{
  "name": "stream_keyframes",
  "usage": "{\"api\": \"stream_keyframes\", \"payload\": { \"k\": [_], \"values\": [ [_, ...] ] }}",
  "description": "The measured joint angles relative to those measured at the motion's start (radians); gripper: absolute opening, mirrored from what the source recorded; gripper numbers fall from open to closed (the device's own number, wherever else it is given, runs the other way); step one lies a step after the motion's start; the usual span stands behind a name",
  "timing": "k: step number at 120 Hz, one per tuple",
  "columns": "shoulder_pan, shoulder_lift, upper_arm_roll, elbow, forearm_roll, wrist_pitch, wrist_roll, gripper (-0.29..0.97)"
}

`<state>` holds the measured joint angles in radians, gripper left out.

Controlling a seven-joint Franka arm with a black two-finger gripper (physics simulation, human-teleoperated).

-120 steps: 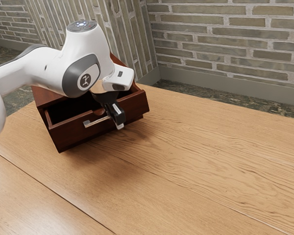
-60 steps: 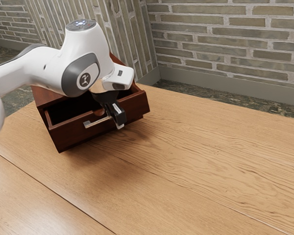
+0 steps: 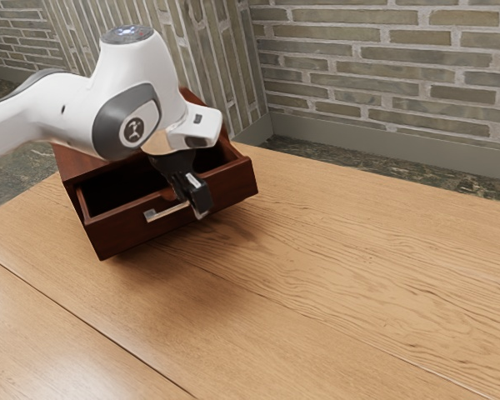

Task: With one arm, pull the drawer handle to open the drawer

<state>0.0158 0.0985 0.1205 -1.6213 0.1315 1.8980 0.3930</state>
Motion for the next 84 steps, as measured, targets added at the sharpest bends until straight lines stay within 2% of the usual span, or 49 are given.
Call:
{"api": "stream_keyframes", "payload": {
  "k": [18,39,55,68,76,84],
  "values": [
    [-0.013,-0.026,0.003,0.001,0.001,-0.011,-0.012,0.55],
    [-0.054,-0.07,0.005,0.009,0.008,-0.032,-0.031,0.59],
    [-0.098,-0.167,-0.004,0.057,0.0,-0.121,-0.084,0.62],
    [-0.196,-0.262,-0.008,0.073,-0.013,-0.204,-0.139,0.63],
    [-0.223,-0.34,0.022,0.045,-0.028,-0.257,-0.171,0.64],
    [-0.237,-0.36,0.045,0.044,-0.05,-0.303,-0.203,0.64]
  ]
}}
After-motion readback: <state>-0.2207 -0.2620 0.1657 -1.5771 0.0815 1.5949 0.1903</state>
